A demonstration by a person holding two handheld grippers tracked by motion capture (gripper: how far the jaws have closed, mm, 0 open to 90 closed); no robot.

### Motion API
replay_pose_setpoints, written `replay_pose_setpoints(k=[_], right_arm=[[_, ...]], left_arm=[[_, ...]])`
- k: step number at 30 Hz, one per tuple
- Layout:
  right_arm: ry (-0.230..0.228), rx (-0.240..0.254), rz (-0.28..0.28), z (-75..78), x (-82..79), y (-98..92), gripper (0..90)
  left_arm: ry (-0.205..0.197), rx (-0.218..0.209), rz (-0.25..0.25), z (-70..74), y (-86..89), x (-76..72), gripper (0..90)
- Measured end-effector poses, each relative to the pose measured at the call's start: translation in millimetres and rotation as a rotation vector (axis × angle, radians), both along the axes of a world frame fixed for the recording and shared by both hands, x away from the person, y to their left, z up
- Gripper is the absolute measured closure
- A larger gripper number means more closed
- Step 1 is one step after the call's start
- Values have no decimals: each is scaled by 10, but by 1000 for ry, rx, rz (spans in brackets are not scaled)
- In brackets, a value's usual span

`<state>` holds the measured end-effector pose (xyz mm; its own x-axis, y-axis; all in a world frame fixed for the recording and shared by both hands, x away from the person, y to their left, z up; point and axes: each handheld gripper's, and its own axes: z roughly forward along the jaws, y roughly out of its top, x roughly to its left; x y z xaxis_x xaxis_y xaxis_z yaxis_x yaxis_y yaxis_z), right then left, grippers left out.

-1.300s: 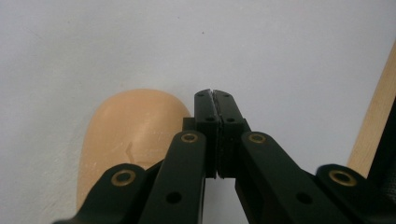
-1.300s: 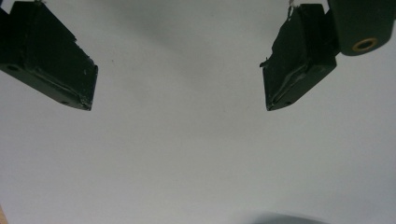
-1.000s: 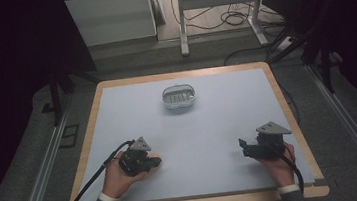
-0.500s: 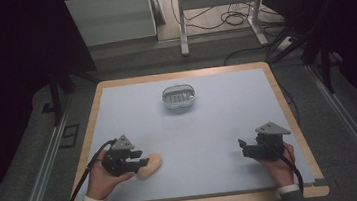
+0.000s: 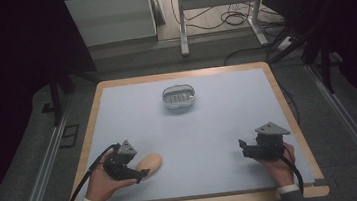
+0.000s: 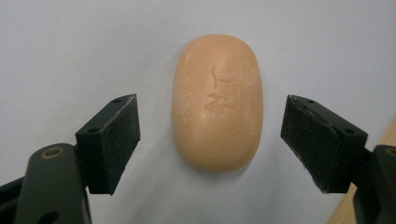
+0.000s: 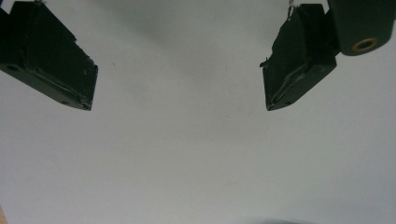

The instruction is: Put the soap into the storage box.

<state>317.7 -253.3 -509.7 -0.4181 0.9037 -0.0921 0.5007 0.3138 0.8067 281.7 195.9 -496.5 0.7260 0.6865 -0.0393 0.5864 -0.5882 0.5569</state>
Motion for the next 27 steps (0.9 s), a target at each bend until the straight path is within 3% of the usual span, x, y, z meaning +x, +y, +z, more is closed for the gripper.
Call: replay_pose_setpoints(k=[4,11,14,27], right_arm=[[2,-4,-1,-4,1,2,102],[3,-3,-1,-9,4,7,102],[3,-3,-1,-9,4,2,103],[1,-5,-6,-7,5,-7,103]], left_arm=[[15,22,15,-52,-63,46,193],[46,53,-6,-152,-193,109,224],[40,58,-7,-170,-217,121,281],[45,75,-2,-221,-247,128,322]])
